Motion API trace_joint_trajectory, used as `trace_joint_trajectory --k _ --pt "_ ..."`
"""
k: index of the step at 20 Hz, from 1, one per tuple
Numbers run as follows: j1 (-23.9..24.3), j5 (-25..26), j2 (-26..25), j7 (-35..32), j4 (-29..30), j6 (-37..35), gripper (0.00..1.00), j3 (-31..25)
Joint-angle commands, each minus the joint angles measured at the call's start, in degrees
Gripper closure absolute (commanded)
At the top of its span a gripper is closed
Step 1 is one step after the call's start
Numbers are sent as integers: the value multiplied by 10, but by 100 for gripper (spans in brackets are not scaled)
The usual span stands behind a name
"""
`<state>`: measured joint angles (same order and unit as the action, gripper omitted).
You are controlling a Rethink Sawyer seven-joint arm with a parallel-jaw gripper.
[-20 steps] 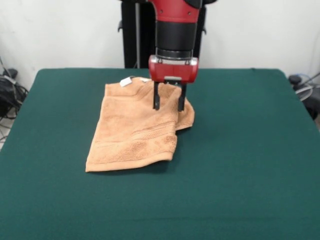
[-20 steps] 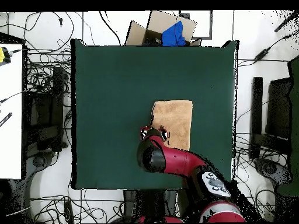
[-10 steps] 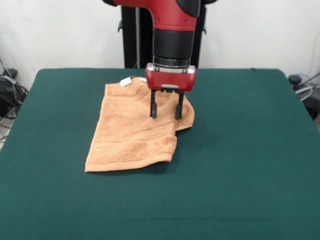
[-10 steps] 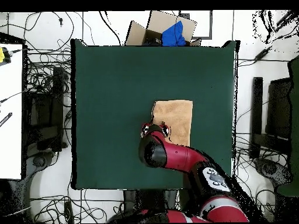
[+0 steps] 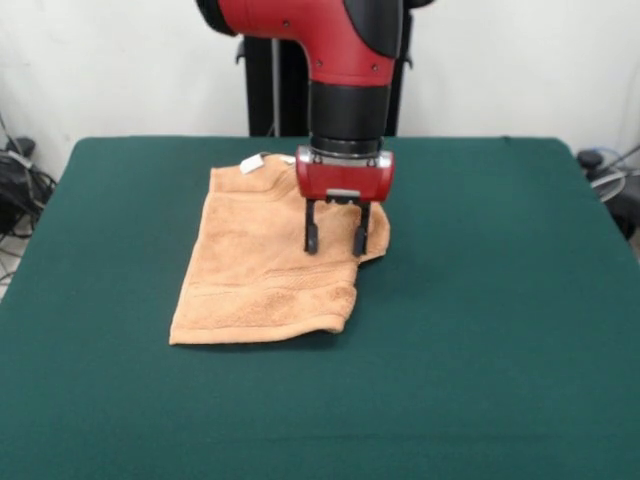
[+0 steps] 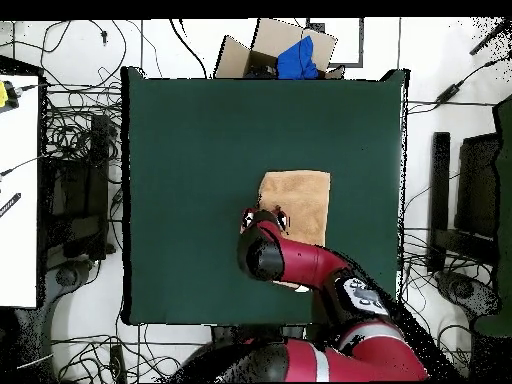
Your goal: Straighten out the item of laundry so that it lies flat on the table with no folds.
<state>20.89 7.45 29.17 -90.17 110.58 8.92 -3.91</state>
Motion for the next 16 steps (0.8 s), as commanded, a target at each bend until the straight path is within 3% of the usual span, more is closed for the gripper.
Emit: trace_joint_trajectory --k 1,9,14,16 --pt "-21 -26 -60 -91 -54 -37 0 -17" --pt "-15 -9 -98 -105 -42 9 0 -14" --pt "-35 -19 -52 -136 34 17 0 -2" --pt "-47 -30 -53 -144 39 29 0 7"
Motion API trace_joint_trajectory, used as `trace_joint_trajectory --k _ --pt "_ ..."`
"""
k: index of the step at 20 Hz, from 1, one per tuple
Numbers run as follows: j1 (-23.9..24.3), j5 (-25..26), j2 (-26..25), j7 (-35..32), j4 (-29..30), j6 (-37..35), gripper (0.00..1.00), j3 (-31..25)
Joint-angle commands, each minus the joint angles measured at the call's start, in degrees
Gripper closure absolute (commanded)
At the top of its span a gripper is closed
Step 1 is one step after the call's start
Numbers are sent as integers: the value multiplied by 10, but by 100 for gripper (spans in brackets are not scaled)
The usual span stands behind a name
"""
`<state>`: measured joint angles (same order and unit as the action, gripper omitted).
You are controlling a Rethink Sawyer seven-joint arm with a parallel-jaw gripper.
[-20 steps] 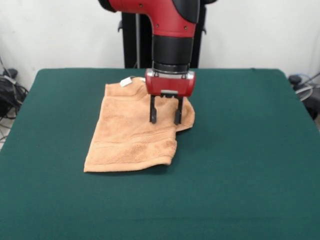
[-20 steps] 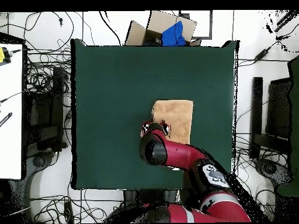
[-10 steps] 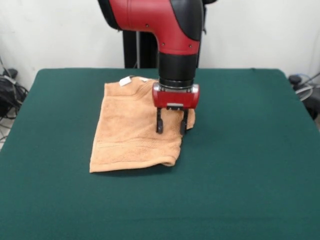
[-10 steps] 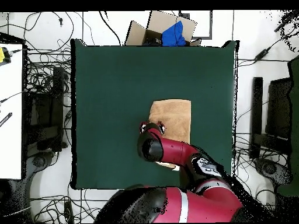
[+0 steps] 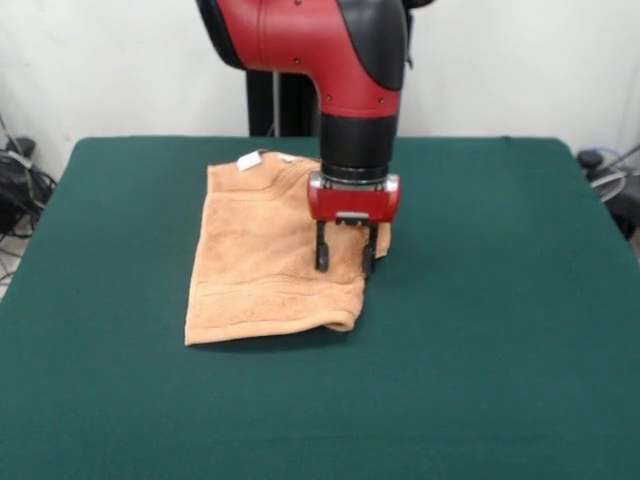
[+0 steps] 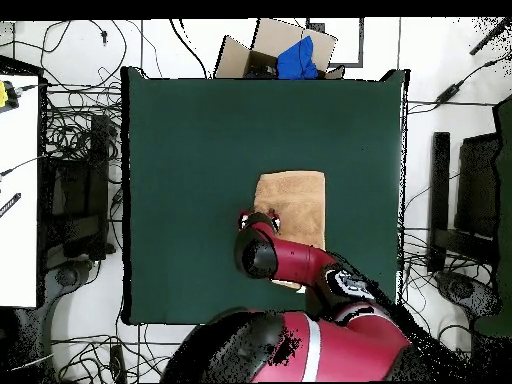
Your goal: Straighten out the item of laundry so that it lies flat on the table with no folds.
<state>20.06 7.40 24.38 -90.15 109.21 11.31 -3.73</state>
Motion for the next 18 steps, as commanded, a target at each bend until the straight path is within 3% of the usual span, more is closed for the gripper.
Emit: trace_joint_trajectory --k 1,5,8,14,18 --pt "-39 -31 -3 -144 54 5 0 6" --pt "-16 -24 36 -138 78 -25 0 -7" --pt "-9 -30 101 -138 112 -63 0 -11" --pt "-44 -48 31 -111 34 -56 0 -2" --pt "-56 -65 87 -89 26 -151 0 -11"
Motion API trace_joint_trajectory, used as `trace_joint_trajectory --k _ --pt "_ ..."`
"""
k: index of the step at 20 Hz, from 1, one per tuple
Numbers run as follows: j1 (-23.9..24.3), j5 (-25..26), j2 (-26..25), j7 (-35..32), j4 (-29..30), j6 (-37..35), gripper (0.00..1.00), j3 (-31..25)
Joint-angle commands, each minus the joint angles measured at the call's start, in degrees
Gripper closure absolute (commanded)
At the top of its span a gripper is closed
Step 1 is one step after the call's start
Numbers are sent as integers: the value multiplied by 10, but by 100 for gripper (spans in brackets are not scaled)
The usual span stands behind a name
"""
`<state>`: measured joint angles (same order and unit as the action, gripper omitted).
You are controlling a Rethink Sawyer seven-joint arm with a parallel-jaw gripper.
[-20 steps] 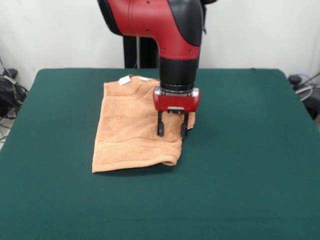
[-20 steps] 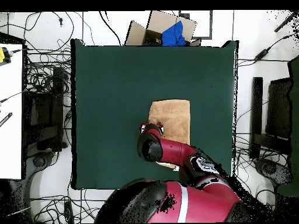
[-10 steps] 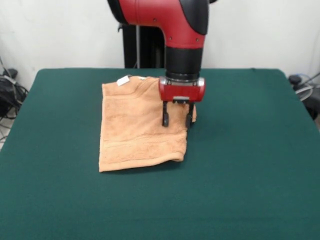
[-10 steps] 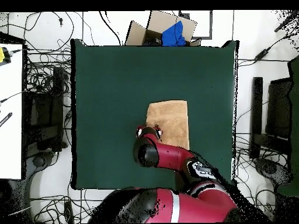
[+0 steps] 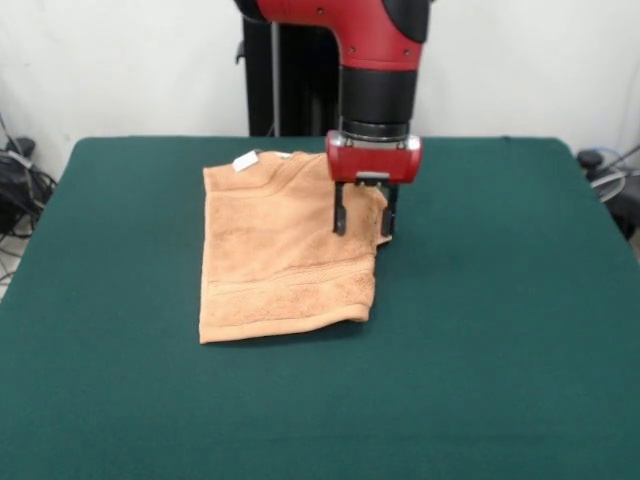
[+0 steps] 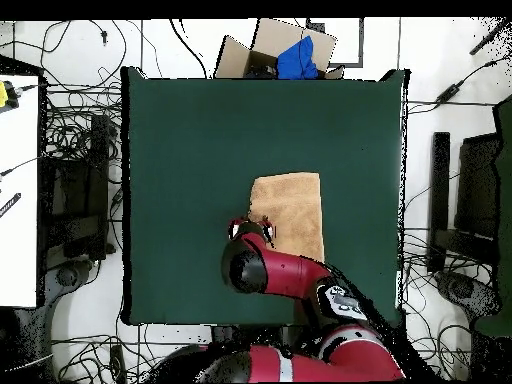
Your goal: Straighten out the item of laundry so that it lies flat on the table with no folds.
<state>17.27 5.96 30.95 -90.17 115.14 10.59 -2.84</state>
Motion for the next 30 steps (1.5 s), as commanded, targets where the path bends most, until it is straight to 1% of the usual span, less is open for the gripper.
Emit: trace_joint_trajectory --k 1,3,6,9,13,19,23,27,30 --pt "-32 -52 28 -85 -38 -156 0 -18" --pt "-39 -56 35 -79 -49 -173 0 -12" --pt "-42 -53 2 -79 -80 -160 0 -10" --pt "-43 -48 -16 -83 -98 -155 0 -9" --pt "-37 -39 -26 -80 -115 -160 0 -10" --pt "-25 -40 -48 -75 -147 -169 0 -20" --pt "-7 -28 -61 -61 -166 -173 0 -25" --pt "-9 -30 -57 -56 -185 -200 0 -19" --pt "-5 -33 -72 -56 -203 -203 0 -27"
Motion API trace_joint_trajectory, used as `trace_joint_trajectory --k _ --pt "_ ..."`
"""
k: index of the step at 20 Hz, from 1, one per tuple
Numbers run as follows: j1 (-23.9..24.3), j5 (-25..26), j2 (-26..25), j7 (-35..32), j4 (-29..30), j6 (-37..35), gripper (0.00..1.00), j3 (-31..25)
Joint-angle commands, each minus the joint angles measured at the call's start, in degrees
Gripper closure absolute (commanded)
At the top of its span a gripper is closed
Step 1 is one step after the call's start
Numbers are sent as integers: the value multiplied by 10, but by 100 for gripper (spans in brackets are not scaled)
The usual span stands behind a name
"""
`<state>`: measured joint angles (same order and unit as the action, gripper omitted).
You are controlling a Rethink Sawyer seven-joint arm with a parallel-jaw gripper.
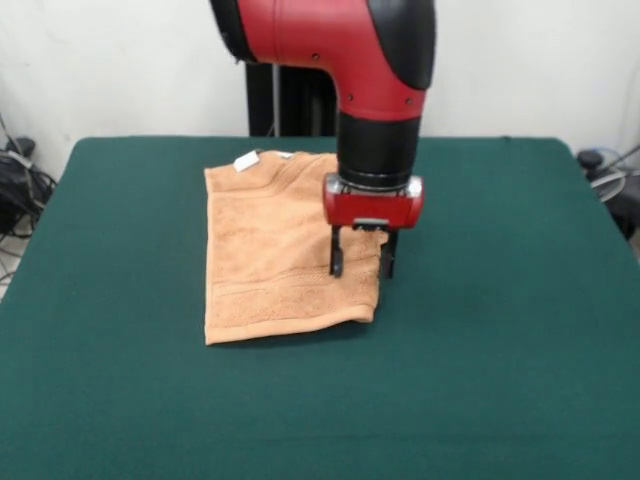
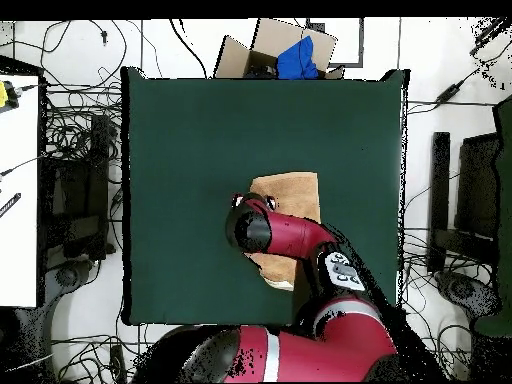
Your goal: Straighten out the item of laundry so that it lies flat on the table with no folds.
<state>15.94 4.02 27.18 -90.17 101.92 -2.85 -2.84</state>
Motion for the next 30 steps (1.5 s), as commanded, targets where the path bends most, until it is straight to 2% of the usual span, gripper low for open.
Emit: trace_joint_trajectory --k 1,7,17,30 --pt "9 -13 -37 -55 -75 -69 0 -28" --pt "19 -11 -54 -56 -98 -76 0 -35" --pt "2 -15 -70 -86 -89 -46 0 -31" --pt "-36 -36 -42 -117 -65 -55 0 -9"
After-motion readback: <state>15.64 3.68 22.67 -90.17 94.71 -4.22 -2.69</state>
